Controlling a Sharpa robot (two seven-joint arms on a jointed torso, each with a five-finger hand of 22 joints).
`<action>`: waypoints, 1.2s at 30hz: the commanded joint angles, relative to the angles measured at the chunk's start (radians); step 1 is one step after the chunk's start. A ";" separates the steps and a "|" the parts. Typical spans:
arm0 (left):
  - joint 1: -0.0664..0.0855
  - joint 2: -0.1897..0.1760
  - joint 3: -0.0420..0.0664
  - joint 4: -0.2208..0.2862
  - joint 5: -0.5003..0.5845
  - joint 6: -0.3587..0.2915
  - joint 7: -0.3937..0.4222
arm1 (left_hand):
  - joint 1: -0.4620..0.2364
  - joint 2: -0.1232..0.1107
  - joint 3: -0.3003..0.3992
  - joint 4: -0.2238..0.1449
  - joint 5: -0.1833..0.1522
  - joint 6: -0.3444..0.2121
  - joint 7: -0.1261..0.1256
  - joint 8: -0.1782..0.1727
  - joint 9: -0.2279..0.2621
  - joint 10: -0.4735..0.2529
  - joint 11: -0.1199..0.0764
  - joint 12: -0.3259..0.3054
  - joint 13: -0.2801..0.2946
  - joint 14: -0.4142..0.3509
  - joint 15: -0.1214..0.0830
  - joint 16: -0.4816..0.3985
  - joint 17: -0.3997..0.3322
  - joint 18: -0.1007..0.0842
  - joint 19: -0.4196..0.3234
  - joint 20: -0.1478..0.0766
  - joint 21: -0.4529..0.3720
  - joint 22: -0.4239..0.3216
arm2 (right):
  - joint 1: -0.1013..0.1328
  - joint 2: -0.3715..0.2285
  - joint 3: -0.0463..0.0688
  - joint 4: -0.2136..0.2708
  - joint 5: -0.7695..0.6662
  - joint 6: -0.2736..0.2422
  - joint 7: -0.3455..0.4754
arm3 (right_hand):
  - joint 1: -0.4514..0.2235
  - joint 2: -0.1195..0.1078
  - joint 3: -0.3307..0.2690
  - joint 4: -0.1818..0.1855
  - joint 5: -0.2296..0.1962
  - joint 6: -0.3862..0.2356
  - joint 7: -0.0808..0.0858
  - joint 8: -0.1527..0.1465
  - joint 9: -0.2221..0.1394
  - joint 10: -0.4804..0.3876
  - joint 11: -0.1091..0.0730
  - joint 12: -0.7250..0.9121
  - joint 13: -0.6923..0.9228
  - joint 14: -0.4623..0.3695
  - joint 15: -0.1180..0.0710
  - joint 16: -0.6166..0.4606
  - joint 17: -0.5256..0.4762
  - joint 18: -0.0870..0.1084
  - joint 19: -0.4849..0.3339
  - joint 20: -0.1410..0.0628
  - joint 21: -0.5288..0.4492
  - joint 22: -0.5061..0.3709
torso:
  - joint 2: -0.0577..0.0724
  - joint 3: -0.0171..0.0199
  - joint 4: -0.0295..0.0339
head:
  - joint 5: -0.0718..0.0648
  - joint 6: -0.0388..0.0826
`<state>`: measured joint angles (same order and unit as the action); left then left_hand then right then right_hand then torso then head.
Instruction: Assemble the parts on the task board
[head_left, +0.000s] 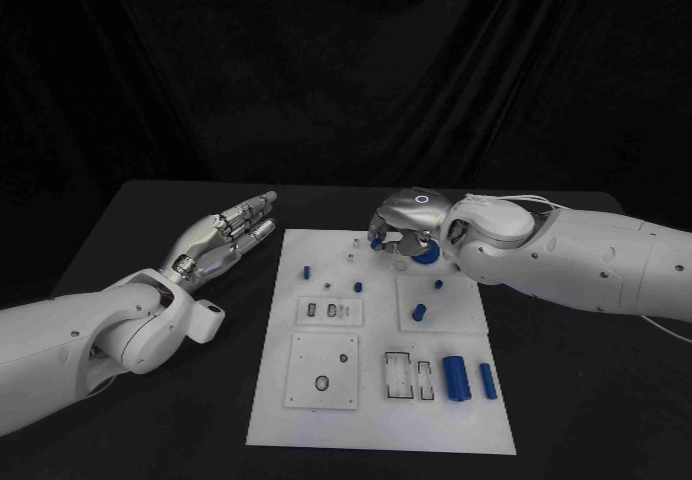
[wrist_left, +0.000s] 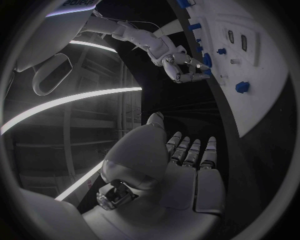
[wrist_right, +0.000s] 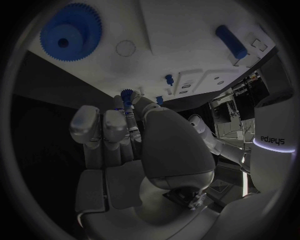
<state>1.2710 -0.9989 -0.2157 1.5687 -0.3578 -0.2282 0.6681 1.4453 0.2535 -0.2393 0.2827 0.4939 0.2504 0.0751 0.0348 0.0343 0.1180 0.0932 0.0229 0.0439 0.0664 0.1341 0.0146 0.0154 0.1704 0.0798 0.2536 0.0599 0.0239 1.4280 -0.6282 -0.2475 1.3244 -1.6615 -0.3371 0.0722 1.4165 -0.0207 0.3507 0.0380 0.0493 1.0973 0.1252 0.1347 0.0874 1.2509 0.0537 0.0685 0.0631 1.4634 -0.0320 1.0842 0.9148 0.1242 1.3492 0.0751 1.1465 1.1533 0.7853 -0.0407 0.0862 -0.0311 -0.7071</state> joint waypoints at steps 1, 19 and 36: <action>0.002 0.004 0.001 0.000 -0.001 0.013 0.008 | 0.011 0.002 0.008 -0.001 0.005 0.004 0.003 0.006 0.001 -0.002 -0.003 0.000 0.002 -0.005 0.002 0.000 -0.001 0.012 -0.001 0.009 0.002 0.000 | 0.003 0.027 0.000 -0.024 0.055 -0.009 -0.024 | 0.023 0.016 -0.001 -0.004 0.002 0.012 -0.008 -0.009 0.036 -0.003 0.005 -0.007 -0.001 0.003 0.008 0.000 -0.001 -0.020 0.003 0.004 0.005 0.002 | 0.005 -0.0018 0.0048 | -0.001 0.002; 0.002 0.017 0.001 -0.009 -0.001 0.019 0.008 | 0.016 0.002 0.011 -0.001 0.014 0.004 0.005 0.006 0.001 -0.004 -0.002 0.000 0.001 -0.006 0.002 0.000 -0.001 0.012 -0.001 0.009 0.002 0.000 | -0.007 0.124 0.000 -0.126 0.050 0.007 -0.052 | 0.033 0.011 0.006 -0.011 0.010 -0.015 0.005 -0.036 0.030 -0.045 0.018 -0.009 -0.002 -0.008 0.019 -0.011 -0.014 -0.017 -0.010 0.015 -0.008 -0.002 | 0.011 -0.0043 0.0103 | 0.007 0.000; 0.002 0.019 0.001 -0.015 -0.001 0.026 0.006 | 0.019 0.003 0.013 -0.001 0.020 0.004 0.006 0.006 0.001 -0.004 -0.002 0.000 0.002 -0.006 0.002 0.000 -0.001 0.012 -0.001 0.010 0.002 0.000 | -0.011 0.118 0.000 -0.128 0.019 0.012 -0.058 | 0.028 0.001 0.010 -0.011 0.019 -0.030 0.008 -0.051 0.026 -0.066 0.024 -0.009 -0.001 -0.014 0.024 -0.014 -0.019 -0.016 -0.016 0.021 -0.013 0.000 | 0.011 -0.0045 0.0079 | 0.009 0.005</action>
<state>1.2710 -0.9812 -0.2156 1.5528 -0.3583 -0.2152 0.6635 1.4532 0.2536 -0.2310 0.2799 0.5087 0.2540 0.0787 0.0347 0.0339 0.1180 0.0932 0.0229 0.0444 0.0664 0.1341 0.0146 0.0156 0.1703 0.0761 0.2571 0.0599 0.0239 1.4228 -0.5090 -0.2453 1.1935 -1.6267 -0.3351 0.0361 1.4451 -0.0103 0.3598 0.0284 0.0656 1.0733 0.1338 0.0870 0.1158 1.1895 0.0787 0.0627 0.0606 1.4525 -0.0142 1.0753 0.8974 0.1245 1.3328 0.0914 1.1370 1.1523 0.7958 -0.0453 0.0939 -0.0216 -0.7047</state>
